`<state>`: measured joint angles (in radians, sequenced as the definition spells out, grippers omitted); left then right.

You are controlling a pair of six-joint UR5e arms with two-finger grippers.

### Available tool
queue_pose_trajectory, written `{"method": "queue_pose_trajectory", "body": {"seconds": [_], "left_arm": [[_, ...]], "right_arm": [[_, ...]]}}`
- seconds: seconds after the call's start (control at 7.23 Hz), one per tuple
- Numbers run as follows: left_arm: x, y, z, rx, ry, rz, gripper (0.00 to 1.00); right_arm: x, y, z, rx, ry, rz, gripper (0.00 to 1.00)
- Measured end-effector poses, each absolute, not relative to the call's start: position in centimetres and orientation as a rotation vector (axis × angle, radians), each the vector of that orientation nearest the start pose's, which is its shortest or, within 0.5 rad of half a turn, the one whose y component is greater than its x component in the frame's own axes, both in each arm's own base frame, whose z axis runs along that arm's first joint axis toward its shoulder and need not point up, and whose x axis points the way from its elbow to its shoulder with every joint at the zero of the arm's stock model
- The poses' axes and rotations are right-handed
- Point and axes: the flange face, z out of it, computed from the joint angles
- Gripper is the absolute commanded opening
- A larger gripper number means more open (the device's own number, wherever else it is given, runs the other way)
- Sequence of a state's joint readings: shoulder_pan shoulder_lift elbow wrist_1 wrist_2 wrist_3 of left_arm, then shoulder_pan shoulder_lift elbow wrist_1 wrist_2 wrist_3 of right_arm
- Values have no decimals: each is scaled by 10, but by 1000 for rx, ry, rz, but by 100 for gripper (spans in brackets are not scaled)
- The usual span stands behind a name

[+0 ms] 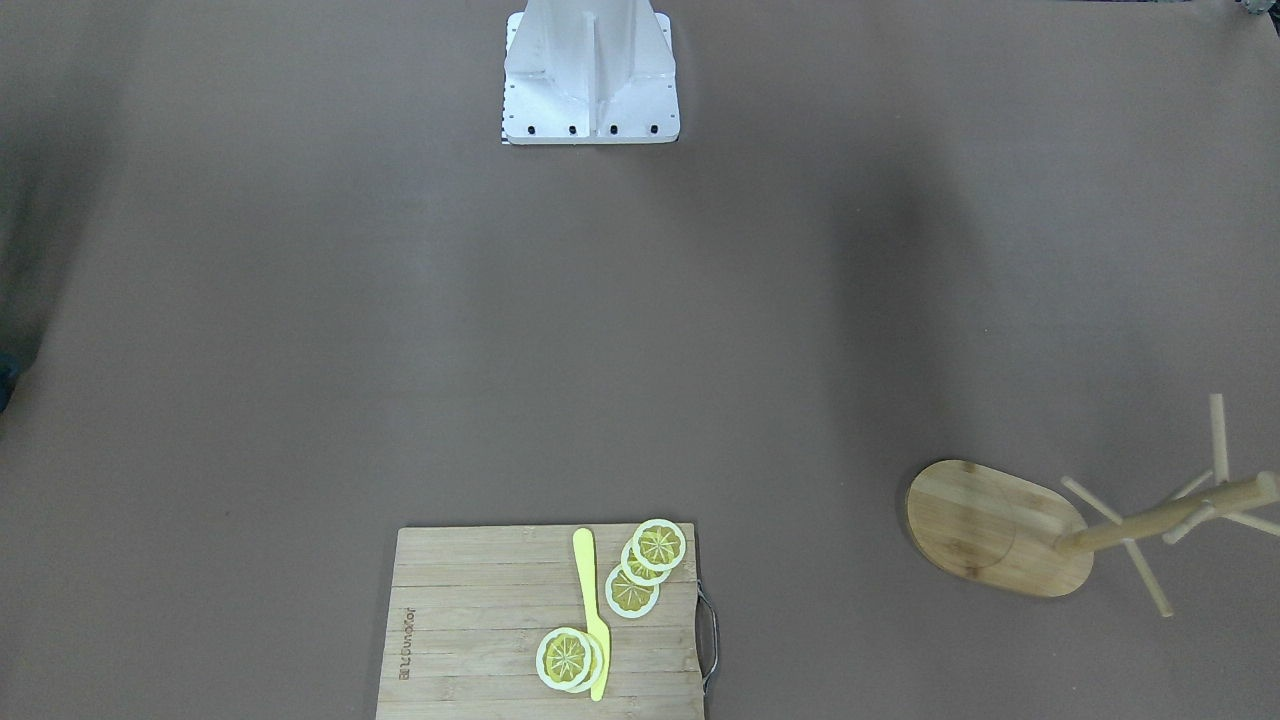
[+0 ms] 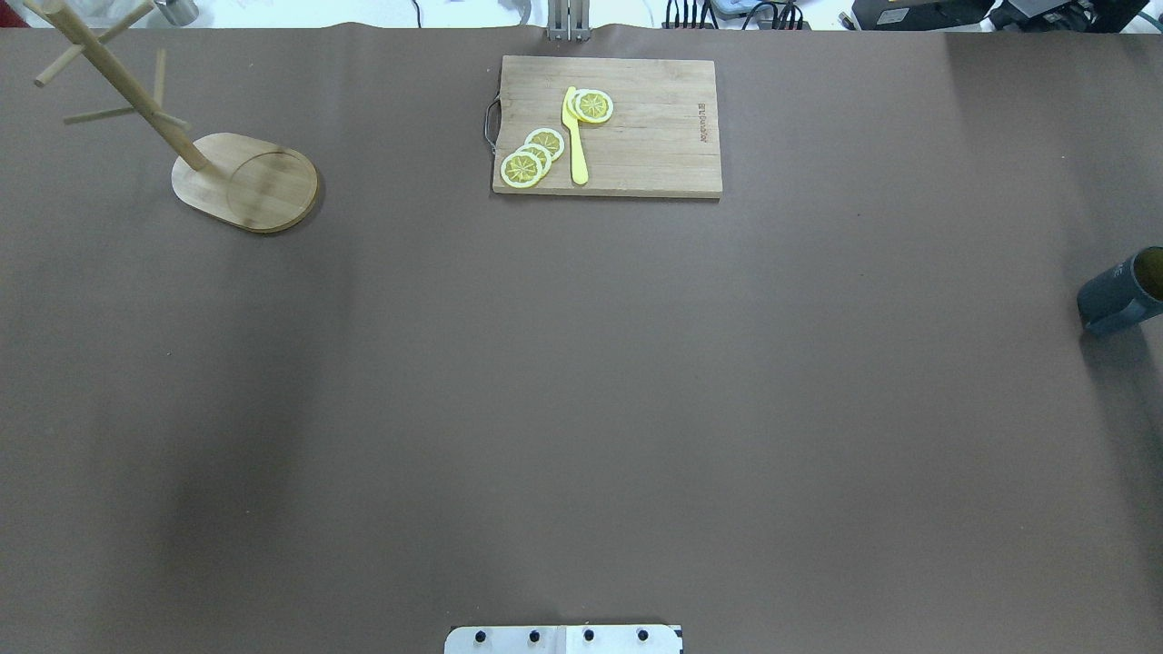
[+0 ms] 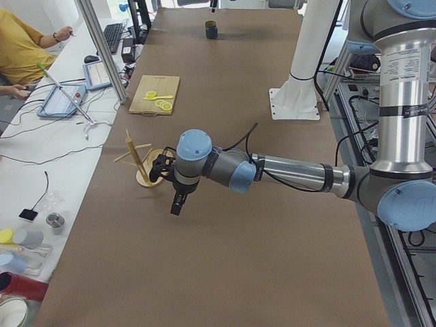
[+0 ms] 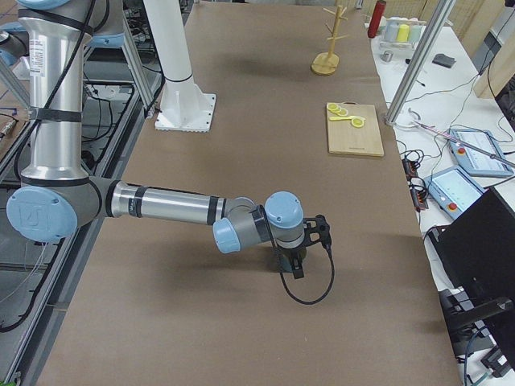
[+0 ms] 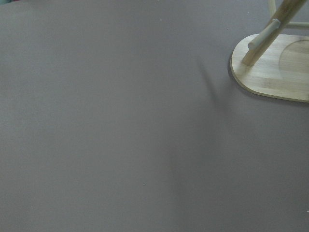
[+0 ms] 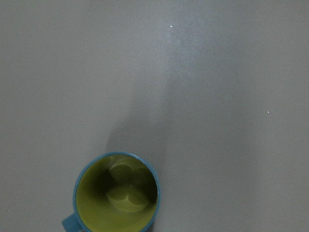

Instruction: Hang cup on storage rack

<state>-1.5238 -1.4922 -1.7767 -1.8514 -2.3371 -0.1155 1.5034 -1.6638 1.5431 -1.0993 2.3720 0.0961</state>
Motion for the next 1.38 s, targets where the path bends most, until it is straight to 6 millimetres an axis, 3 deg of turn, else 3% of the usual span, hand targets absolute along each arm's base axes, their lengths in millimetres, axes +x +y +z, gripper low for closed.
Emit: {"method": "queue_pose_trajectory", "body": {"seconds": [0.28, 0.55, 0.97, 1.11, 1.25, 1.38], "left_arm": [[-42, -477, 563, 327, 785, 94, 98], [-42, -477, 562, 329, 784, 95, 98], [-42, -477, 561, 333, 784, 97, 98], [-42, -477, 560, 336, 784, 99, 98], [-42, -477, 559, 338, 784, 100, 98], [-42, -477, 559, 340, 784, 101, 98]], "right_arm": [[27, -473, 672, 250, -819, -111, 100], [17, -492, 688, 214, -819, -113, 100], [-15, -512, 704, 157, -826, -151, 99], [-29, -512, 706, 141, -831, -167, 88], [-40, -514, 707, 127, -832, -182, 11], [-47, -517, 710, 114, -833, -189, 0]]}}
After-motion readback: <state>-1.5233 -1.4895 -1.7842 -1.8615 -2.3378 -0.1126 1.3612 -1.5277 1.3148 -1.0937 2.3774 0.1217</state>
